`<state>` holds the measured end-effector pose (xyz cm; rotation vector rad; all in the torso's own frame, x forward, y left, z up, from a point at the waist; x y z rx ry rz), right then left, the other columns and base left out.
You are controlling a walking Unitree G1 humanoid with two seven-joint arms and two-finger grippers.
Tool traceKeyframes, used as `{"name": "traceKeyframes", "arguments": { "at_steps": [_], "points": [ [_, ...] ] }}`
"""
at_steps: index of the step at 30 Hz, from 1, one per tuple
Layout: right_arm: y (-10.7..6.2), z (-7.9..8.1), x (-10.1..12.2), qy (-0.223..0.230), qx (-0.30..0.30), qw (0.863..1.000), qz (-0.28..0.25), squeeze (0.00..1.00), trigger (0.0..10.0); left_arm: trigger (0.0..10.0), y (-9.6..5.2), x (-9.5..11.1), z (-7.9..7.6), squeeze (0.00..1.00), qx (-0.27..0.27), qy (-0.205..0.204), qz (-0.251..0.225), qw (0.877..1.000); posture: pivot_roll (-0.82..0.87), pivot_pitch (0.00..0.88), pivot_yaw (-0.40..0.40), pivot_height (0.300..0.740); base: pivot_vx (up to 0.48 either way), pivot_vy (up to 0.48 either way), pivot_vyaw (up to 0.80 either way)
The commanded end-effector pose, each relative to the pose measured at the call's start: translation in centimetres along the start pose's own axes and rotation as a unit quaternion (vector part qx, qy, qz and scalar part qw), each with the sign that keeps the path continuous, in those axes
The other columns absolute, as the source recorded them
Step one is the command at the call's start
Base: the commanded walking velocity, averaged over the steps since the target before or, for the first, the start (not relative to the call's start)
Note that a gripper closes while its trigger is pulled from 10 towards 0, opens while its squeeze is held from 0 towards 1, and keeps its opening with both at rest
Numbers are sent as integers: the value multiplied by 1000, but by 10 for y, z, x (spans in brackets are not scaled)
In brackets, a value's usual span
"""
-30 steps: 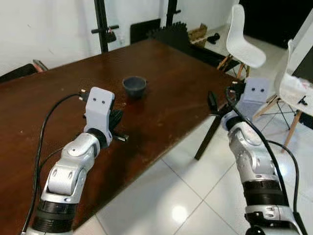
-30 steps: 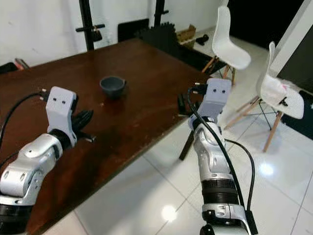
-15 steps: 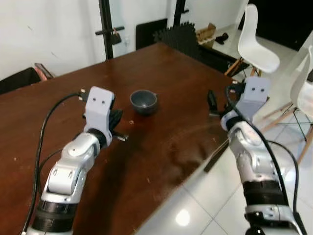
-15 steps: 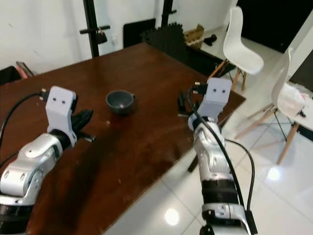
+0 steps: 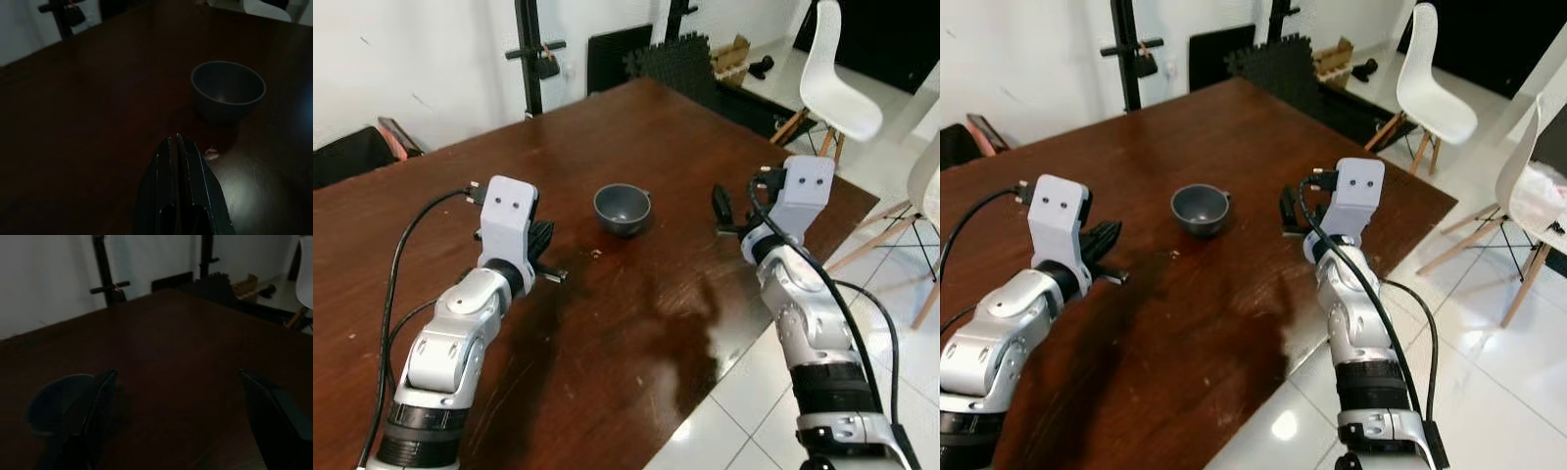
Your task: Setting the table
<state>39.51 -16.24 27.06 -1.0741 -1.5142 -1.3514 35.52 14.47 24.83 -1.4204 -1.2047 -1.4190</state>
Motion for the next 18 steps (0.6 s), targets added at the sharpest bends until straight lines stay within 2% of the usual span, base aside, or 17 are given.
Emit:
{"name": "traceKeyframes", "arguments": {
  "at_steps": [1, 18],
  "points": [
    [-3, 0, -5, 3, 0, 1000, 8, 0, 10000, 10000, -3, -6, 1, 0, 3, 3, 10, 1000, 36, 155, 13, 740, 0, 0, 0],
    [-2, -1, -3, 6, -1, 1000, 6, 0, 10000, 10000, -1, -5, 2, 0, 7, 10, 9, 1000, 36, 159, 14, 740, 0, 0, 0]
  ]
}}
Point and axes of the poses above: a point about 5 cm out from each wrist's last joint towards the gripper, its own y axis pointing out of the wrist towards the gripper, its own x axis along the axis of the wrist's last joint, z = x × y, the point moved 2 cm from there along y, pointing out of the wrist towards the gripper, and after that the axes turned 11 degrees about -y, right-handed, at the moved point
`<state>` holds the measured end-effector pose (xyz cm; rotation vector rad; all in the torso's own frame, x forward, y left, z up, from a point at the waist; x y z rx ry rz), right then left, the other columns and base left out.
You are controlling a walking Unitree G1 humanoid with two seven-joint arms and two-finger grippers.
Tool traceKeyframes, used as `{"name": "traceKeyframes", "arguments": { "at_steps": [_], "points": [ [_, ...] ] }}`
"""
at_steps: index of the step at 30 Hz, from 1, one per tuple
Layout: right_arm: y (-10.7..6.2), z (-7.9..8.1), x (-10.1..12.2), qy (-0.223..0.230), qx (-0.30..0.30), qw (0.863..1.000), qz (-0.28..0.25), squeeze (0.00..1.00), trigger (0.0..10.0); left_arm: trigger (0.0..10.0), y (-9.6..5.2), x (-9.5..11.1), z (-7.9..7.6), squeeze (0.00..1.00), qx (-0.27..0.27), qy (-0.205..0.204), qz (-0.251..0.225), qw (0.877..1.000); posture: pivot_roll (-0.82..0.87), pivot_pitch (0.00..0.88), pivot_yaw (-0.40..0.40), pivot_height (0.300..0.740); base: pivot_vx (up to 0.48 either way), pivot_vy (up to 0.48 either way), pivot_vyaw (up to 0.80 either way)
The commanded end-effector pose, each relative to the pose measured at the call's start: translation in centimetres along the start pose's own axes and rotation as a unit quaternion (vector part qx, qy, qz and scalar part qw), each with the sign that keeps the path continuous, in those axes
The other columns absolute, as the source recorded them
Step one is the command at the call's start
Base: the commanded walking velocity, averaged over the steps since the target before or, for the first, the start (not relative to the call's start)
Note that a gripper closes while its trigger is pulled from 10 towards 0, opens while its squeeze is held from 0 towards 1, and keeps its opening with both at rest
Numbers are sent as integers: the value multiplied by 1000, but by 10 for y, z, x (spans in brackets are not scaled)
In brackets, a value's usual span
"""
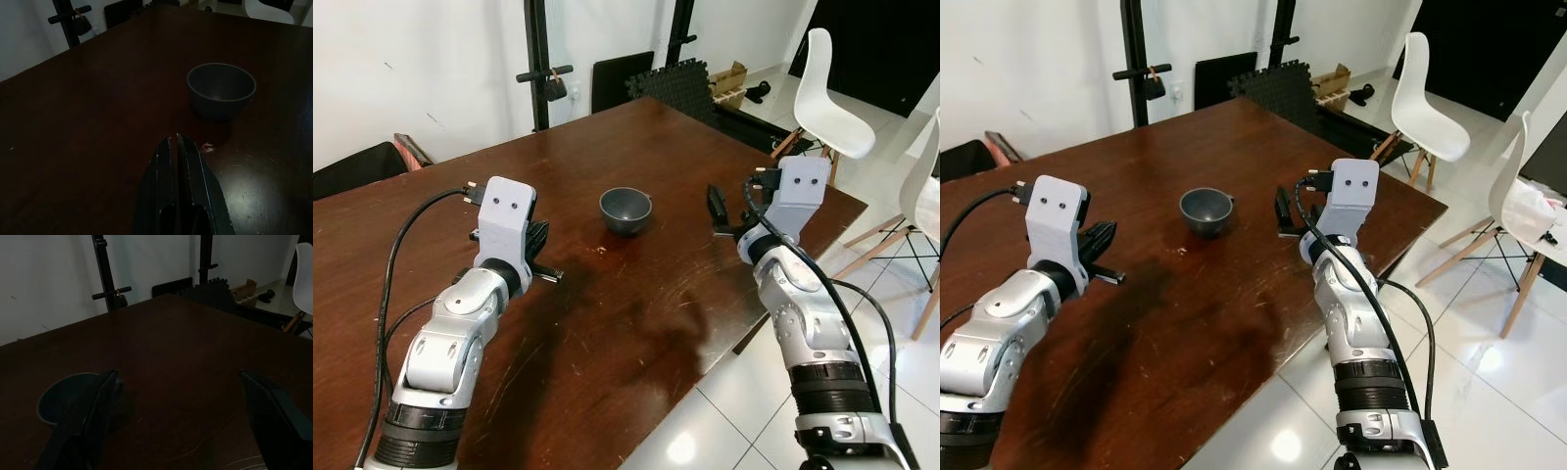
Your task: Setting the table
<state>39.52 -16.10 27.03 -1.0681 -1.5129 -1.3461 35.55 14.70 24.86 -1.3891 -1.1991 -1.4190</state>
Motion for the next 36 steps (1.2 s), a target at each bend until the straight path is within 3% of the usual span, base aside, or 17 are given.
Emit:
{"name": "traceKeyframes", "arguments": {
  "at_steps": [1, 11, 28, 36],
  "points": [
    [-2, -3, -3, 3, -5, 1000, 5, 0, 10000, 10000, -1, -5, 0, 0, -1, -2, 9, 1000, 35, 160, 14, 740, 0, 0, 0],
    [-2, -3, -4, -1, -4, 1000, 9, 0, 10000, 10000, 0, -7, 1, 0, 5, 7, 13, 1000, 35, 161, 15, 740, 53, -128, 0],
    [-1, -7, -6, -5, -16, 1000, 20, 0, 10000, 10000, 1, -7, 3, 0, 12, 8, 16, 1000, 33, 167, 15, 740, 319, -354, 795],
    [-1, -7, -5, -6, -17, 1000, 15, 0, 10000, 10000, 1, -8, 4, 0, 16, 5, 18, 1000, 31, 169, 15, 740, 375, -210, 180]
  ]
}}
Point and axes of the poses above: a point about 5 cm out from each wrist's last joint towards the gripper, its own y axis pointing out of the wrist towards the gripper, its own x axis along the axis of the wrist's last joint, z = x × y, the point moved 2 cm from there along y, pointing out of the wrist towards the gripper, and after that the axes turned 11 degrees about -y, right-handed, at the moved point
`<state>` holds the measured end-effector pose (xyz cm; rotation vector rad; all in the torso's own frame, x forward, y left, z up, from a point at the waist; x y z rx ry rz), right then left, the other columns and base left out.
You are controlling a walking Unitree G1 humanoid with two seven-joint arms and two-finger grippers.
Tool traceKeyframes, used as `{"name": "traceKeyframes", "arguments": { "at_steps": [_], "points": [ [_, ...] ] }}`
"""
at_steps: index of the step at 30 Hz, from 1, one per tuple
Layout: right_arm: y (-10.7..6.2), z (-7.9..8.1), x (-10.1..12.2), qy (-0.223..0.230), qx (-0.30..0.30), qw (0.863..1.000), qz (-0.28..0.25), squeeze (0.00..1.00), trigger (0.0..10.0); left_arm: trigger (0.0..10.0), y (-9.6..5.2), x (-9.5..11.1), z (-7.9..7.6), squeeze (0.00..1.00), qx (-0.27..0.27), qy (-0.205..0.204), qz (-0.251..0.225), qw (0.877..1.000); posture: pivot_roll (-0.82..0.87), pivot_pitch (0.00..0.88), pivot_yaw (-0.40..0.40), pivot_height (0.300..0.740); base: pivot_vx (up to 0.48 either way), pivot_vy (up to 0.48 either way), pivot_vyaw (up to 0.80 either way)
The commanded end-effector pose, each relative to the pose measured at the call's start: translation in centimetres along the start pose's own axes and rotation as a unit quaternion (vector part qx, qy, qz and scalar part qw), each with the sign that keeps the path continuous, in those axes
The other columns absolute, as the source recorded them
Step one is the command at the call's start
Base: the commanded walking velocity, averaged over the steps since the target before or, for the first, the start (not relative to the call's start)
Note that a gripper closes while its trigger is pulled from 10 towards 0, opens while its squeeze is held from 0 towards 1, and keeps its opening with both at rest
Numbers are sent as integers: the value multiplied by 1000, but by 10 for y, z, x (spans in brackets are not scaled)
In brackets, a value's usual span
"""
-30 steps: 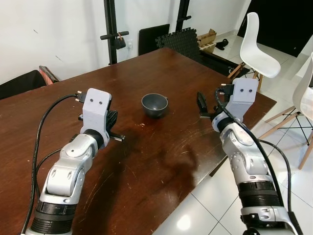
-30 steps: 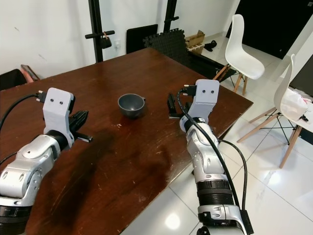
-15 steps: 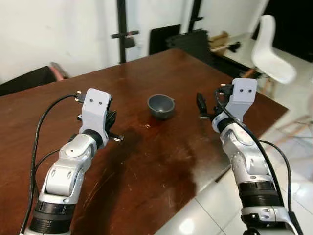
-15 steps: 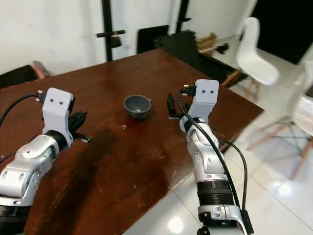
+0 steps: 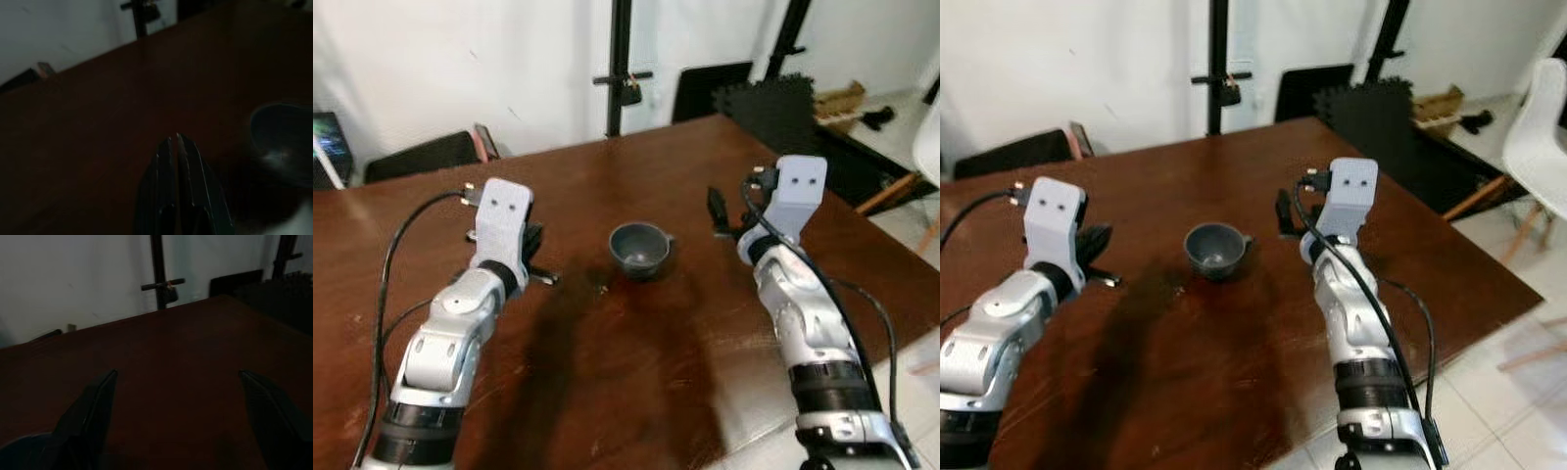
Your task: Setting the table
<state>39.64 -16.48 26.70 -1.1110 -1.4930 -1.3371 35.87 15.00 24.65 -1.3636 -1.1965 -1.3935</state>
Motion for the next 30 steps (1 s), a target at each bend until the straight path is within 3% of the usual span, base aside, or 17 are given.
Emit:
{"name": "traceKeyframes", "arguments": {
  "at_steps": [1, 23, 30],
  "points": [
    [-1, -3, -1, 4, -7, 1000, -1, 0, 10000, 10000, -1, -6, 0, 0, 2, -3, 12, 1000, 31, 169, 15, 740, 334, 0, 0],
    [-1, -2, 0, 6, 0, 1000, -4, 0, 10000, 10000, 0, -6, 1, 0, 8, -18, 12, 1000, 32, 165, 14, 740, 11, 0, 0],
    [-2, 4, 2, 18, 30, 999, -6, 0, 10000, 10000, -1, -2, 8, 0, -12, 6, 20, 1000, 38, 164, 13, 740, 0, 0, 0]
  ]
}}
Point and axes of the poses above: a point about 5 cm out from each wrist's last joint towards the gripper, its own y axis pointing out of the wrist towards the gripper, its own x axis along the axis of the wrist's last joint, z = x × y, the point moved 2 cm from there along y, pointing out of the wrist towards the gripper, and after that the axes turned 11 degrees about -y, right-handed, at the moved point
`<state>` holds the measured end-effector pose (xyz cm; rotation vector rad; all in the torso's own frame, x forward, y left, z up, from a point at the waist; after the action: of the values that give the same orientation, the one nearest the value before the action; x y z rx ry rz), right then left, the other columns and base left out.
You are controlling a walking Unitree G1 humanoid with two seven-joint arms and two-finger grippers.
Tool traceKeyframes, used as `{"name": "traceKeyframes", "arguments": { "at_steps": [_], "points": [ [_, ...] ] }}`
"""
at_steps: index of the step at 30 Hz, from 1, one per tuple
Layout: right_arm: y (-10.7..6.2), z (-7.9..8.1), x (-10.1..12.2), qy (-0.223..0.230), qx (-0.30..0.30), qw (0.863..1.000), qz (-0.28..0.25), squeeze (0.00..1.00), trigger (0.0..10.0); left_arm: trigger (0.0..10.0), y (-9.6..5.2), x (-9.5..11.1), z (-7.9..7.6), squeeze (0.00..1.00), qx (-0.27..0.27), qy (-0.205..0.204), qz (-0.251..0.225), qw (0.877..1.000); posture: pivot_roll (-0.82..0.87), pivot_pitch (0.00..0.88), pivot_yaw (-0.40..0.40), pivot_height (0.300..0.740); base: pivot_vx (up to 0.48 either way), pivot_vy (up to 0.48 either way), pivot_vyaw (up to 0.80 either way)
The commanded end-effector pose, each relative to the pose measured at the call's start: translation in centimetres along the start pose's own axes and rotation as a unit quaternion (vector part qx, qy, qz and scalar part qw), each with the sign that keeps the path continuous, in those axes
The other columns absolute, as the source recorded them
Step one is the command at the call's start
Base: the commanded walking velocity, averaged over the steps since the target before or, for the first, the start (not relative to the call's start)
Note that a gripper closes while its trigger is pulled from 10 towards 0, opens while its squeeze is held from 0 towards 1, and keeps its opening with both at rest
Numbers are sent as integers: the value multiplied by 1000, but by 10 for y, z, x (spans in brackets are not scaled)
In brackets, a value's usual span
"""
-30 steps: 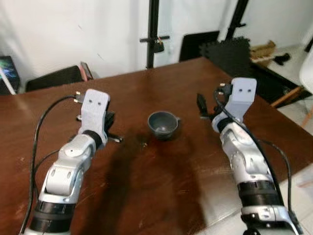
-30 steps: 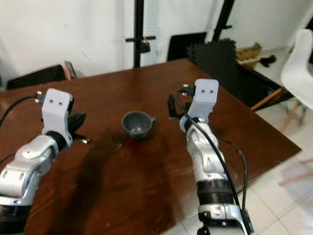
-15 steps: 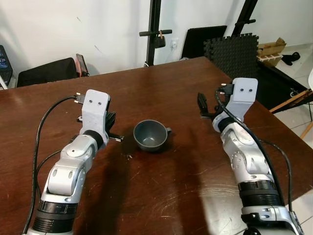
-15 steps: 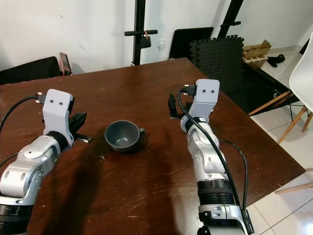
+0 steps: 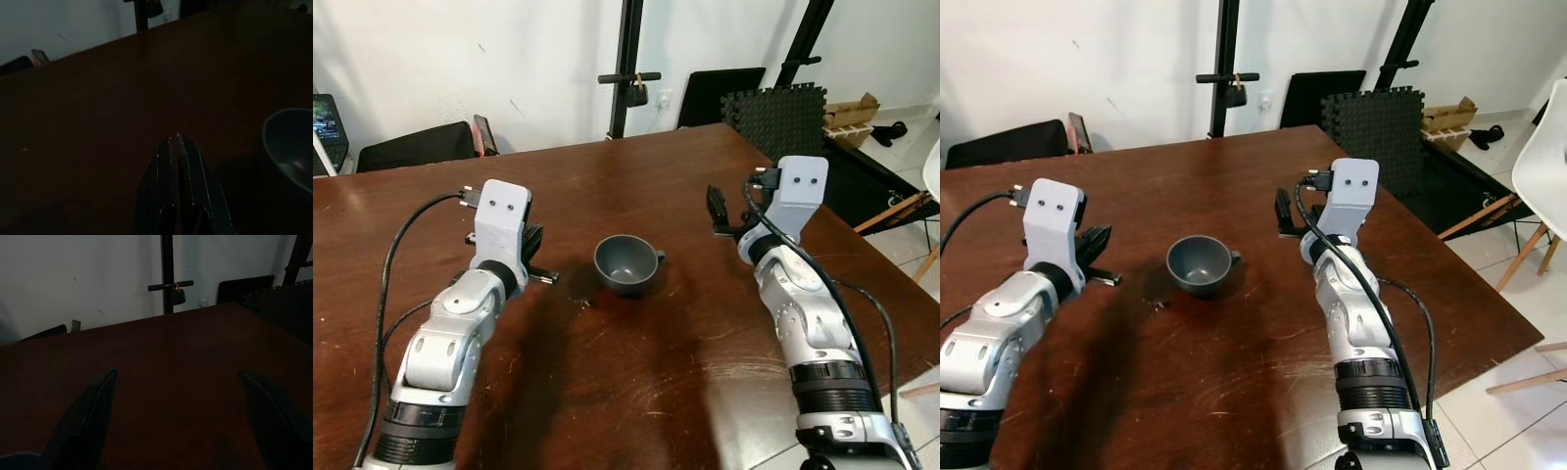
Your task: Setting the table
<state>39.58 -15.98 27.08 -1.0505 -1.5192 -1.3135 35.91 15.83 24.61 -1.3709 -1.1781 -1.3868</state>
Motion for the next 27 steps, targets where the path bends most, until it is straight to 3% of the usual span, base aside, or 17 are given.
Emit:
{"name": "traceKeyframes", "arguments": {
  "at_steps": [1, 3, 6, 11, 13, 14, 15, 17, 20, 24, 27],
  "points": [
    [-3, -1, -2, 8, 4, 1000, 4, 0, 10000, 10000, 1, -2, 0, 0, -10, 5, 11, 1000, 38, 164, 13, 740, 0, 0, 0],
    [-3, 4, -4, 12, 42, 999, 18, 0, 10000, 10000, -1, -1, 1, 0, -36, 24, 19, 999, 46, 164, 16, 740, 0, 0, 0],
    [-10, 15, -9, -21, 157, 986, 57, 0, 10000, 10000, -2, 5, 1, 0, -69, 65, 17, 995, 44, 162, 17, 740, 0, 0, 0],
    [-12, 15, -5, -44, 192, 979, 57, 0, 10000, 10000, -1, 9, -3, 0, -94, 84, 11, 992, 40, 160, 17, 740, 0, 0, 0],
    [-8, 10, -4, -52, 182, 981, 54, 0, 10000, 10000, 0, 8, -27, 0, -176, 81, 16, 981, 48, 158, 13, 740, 0, 0, 0],
    [-8, 10, -4, -52, 182, 981, 54, 0, 10000, 10000, 0, 8, -27, 0, -176, 81, 16, 981, 48, 158, 13, 740, 0, 0, 0],
    [-5, 7, -5, -47, 168, 983, 55, 0, 10000, 10000, 2, 6, -47, 0, -242, 81, 28, 967, 46, 157, 18, 740, 0, 0, 0],
    [-5, 9, -5, -46, 172, 982, 57, 0, 10000, 10000, 6, 4, -52, 0, -264, 101, 41, 958, 40, 160, 25, 740, 0, 0, 0],
    [-8, 9, -3, -43, 185, 980, 59, 0, 10000, 10000, 8, 6, -44, 0, -263, 127, 47, 955, 34, 162, 27, 740, 0, 0, 0],
    [-10, 1, -2, -43, 198, 977, 64, 0, 10000, 10000, 5, 10, -23, 0, -283, 175, 66, 941, 41, 173, 17, 740, 0, 0, 0],
    [-10, 3, 0, -40, 208, 976, 57, 0, 10000, 10000, 10, 12, -16, 0, -273, 189, 69, 941, 38, 173, 19, 740, 0, 0, 0]
  ]
}}
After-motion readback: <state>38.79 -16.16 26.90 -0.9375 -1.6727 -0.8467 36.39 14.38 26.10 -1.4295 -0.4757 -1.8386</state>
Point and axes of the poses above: a point about 5 cm out from each wrist's last joint towards the gripper, its own y axis pointing out of the wrist towards the gripper, its own x axis along the axis of the wrist's last joint, z = x × y, the point moved 2 cm from there along y, pointing out of the wrist towards the gripper, and after that the axes turned 11 degrees about -y, right-handed, at the moved point
